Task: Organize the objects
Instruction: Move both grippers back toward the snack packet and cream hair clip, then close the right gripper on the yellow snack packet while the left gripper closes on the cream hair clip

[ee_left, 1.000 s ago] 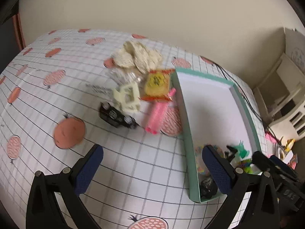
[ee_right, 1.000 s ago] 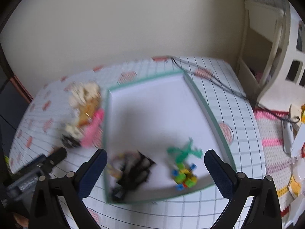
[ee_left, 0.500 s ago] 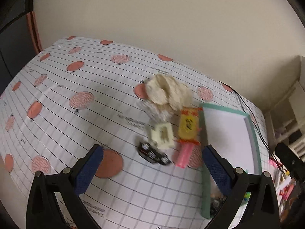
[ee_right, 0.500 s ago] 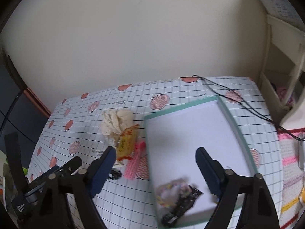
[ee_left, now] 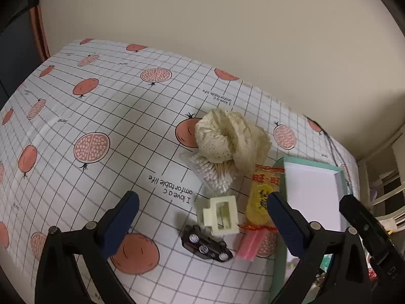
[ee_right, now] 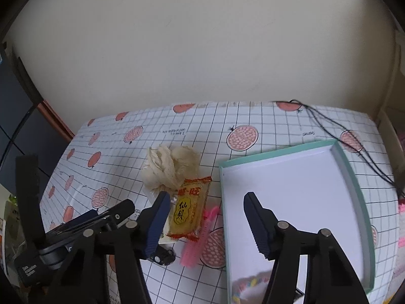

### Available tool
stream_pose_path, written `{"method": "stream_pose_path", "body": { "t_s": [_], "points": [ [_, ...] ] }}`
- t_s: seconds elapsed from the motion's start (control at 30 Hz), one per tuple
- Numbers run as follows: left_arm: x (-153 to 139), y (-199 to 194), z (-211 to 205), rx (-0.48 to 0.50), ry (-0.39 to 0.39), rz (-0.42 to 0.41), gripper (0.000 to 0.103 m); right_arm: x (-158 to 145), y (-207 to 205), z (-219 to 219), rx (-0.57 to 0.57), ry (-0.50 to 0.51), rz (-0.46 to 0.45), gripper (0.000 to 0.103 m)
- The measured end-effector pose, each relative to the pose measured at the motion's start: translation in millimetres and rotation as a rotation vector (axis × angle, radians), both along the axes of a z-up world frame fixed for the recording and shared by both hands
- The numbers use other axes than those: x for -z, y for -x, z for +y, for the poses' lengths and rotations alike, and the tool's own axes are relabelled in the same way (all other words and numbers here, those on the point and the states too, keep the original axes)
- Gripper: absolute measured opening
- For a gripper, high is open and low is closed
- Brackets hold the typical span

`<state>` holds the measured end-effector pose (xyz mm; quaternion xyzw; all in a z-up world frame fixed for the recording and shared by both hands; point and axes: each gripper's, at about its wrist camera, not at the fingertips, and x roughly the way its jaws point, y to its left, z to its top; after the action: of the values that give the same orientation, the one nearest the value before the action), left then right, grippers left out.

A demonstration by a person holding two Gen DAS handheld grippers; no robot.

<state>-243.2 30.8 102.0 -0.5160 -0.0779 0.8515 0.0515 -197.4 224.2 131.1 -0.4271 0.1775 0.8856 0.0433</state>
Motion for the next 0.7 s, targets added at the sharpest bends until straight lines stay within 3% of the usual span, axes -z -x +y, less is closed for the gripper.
{"method": "stream_pose_path", "body": {
  "t_s": [0.3, 0.7],
  "points": [
    [32.7, 12.1, -7.6, -0.019, -0.051, -0.087, 0.095, 39.8, 17.0, -5.9, -0.010, 0.055, -0.076, 0.053],
    [39.6, 14.5, -28.5, -0.090, -0.089, -0.119, 0.095, 62.6, 28.8, -35.2, -0.067, 0.032, -0.127, 0.053]
  ]
}}
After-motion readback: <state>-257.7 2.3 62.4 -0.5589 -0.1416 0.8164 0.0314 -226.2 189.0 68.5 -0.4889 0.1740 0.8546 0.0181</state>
